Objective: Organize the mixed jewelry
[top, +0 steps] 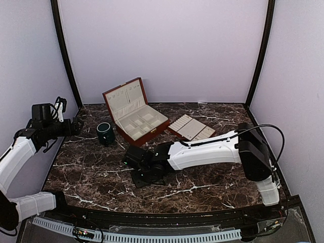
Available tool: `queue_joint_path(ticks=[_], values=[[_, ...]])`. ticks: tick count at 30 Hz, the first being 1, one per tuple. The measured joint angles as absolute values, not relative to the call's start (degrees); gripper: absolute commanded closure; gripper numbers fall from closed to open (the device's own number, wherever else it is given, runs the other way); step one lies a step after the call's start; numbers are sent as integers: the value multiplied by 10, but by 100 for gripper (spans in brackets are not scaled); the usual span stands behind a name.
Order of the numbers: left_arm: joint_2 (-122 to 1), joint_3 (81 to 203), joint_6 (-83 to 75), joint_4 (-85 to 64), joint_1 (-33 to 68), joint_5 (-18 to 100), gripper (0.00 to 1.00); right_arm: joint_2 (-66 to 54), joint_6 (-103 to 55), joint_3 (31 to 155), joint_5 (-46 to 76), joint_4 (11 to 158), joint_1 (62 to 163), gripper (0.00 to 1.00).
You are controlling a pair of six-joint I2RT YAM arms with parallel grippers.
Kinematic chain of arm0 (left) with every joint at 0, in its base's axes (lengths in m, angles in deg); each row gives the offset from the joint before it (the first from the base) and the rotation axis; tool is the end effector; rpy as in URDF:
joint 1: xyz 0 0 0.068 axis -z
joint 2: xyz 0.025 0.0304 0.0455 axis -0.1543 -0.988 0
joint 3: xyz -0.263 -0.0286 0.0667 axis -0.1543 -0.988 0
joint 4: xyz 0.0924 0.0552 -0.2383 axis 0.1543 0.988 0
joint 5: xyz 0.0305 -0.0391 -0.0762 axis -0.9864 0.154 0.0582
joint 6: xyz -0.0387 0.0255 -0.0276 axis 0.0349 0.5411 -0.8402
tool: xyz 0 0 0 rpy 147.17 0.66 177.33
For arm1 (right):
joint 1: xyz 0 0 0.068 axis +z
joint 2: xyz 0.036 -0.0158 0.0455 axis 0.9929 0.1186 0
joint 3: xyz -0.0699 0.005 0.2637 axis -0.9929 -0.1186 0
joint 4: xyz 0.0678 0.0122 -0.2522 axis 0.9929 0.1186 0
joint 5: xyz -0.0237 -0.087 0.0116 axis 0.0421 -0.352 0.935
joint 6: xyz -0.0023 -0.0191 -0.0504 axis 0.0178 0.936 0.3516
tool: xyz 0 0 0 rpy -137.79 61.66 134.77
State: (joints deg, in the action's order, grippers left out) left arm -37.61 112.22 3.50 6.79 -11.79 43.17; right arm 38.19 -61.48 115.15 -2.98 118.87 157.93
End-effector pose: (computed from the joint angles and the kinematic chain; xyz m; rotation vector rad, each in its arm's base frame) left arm 0.2085 0.0040 0.2919 -0.0030 2.0135 -0.1951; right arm 0.1292 0.4493 0.1711 -0.6531 2.6334 0.4435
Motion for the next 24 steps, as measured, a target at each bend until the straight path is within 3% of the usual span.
queue_joint_path(ticks=[6,24], values=[[-376,1122,32,75,-118,432,2,421,-619,1207,-32,1213,1579,81],[-366,1122,24,78,-118,439,2,432,-659,1220,-47,1261,1590,78]])
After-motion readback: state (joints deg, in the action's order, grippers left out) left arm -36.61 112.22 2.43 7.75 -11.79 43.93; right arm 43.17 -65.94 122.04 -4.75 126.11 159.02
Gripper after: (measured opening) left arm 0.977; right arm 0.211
